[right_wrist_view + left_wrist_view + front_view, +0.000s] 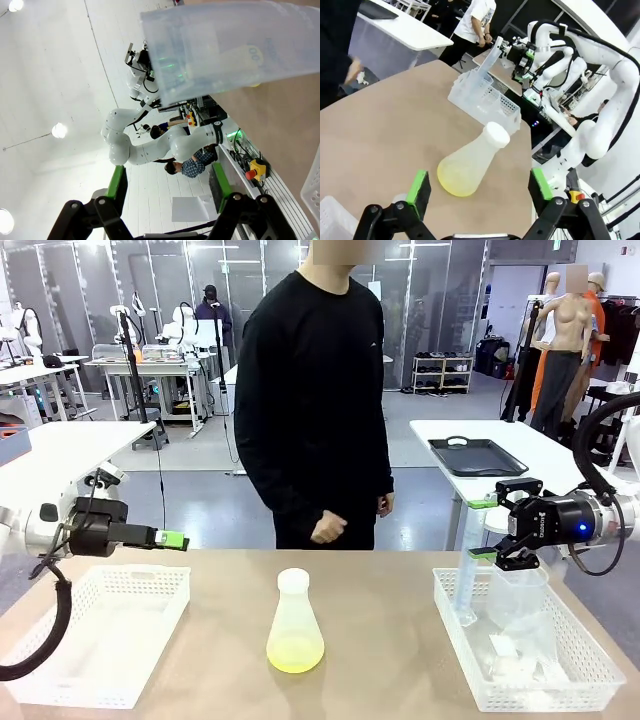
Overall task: Prepare the solutions needed for the experiment.
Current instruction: When the human places the Big flask in the center of the table, pick up the Big flask and place it in the left Organizing basket.
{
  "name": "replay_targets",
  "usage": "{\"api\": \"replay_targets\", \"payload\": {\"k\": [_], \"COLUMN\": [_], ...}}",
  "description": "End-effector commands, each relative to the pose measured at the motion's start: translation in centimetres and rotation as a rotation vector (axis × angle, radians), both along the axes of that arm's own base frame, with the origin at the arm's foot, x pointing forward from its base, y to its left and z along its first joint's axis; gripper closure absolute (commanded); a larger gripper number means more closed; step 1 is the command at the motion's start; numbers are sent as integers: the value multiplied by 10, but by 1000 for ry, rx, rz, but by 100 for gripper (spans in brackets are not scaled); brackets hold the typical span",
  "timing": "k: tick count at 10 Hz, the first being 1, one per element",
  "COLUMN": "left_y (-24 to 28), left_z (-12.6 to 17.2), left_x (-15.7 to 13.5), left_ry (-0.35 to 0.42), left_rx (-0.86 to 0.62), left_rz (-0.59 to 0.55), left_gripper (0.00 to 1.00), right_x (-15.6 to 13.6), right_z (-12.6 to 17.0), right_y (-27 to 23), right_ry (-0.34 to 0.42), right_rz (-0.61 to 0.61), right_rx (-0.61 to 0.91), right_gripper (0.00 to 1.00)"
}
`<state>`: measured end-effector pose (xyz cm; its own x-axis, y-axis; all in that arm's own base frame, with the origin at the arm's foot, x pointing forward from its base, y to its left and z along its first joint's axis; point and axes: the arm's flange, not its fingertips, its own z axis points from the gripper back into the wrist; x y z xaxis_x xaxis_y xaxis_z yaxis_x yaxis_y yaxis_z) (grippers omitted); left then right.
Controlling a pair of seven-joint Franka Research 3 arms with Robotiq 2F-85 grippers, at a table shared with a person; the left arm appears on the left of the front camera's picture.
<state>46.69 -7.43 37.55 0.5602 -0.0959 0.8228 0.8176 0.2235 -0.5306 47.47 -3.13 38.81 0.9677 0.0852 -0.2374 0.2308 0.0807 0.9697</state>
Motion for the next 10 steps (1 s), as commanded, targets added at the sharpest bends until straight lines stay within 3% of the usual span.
{"api": "replay_targets", "payload": {"k": [1,3,4,5,6,7,9,10], "left_y": [-20,-36,-40,-45,-50,-47,-47,-48], "left_z": [1,20,22,19,12,31,31,25], "left_x": [3,-2,-2,-1,1,-1,-1,-1], "left_ry": [-276,-638,-723,-757,-729,-681,-681,-719], "left_rx": [106,95,80,56,75,96,96,96], "left_rz": [-49,-186,-221,-222,-261,-229,-229,-244], "left_gripper": [0,0,0,0,0,0,0,0], "right_x": [-2,-2,-2,-2,-2,-2,-2,-2], "right_z": [3,3,3,3,3,3,3,3], "right_y": [0,0,0,0,0,0,0,0], "right_ry": [-6,-6,-6,-6,-6,-6,-6,-6], "right_rz": [-4,-4,-4,-4,-4,-4,-4,-4], "right_rx": [-3,-3,-3,-3,-3,-3,-3,-3], "right_gripper": [17,17,17,17,17,17,17,17]}}
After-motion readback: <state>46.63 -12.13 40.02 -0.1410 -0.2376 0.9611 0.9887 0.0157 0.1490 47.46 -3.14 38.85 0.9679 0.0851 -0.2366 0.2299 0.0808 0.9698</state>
